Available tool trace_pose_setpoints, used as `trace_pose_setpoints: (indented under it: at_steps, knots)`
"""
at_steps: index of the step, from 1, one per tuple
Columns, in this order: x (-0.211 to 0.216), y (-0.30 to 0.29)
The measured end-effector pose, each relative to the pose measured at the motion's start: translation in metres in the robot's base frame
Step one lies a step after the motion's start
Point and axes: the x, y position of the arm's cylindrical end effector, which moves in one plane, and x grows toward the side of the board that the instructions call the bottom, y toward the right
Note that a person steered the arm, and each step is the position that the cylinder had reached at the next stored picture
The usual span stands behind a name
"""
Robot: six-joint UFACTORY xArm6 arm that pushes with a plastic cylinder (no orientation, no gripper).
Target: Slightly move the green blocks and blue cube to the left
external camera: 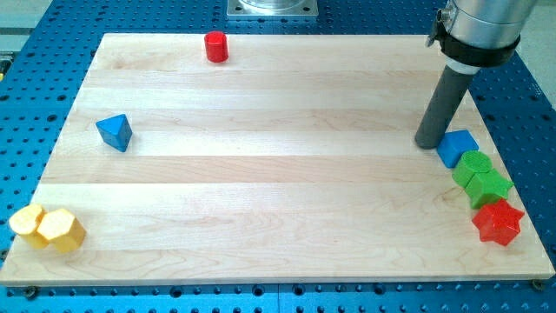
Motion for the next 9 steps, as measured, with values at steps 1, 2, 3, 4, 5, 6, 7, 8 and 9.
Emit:
trace_pose_setpoints:
  at_steps: [1,2,3,4,5,6,7,8,9]
  knots:
    - [0.003,0.000]
    - [0.003,0.000]
    - [0.003,0.018]
    - [0.003,0.024]
    - [-0.004,0.017]
    - [-0.035,0.043]
    - [-0.035,0.134]
    - [0.008,0.128]
    - [0.067,0.121]
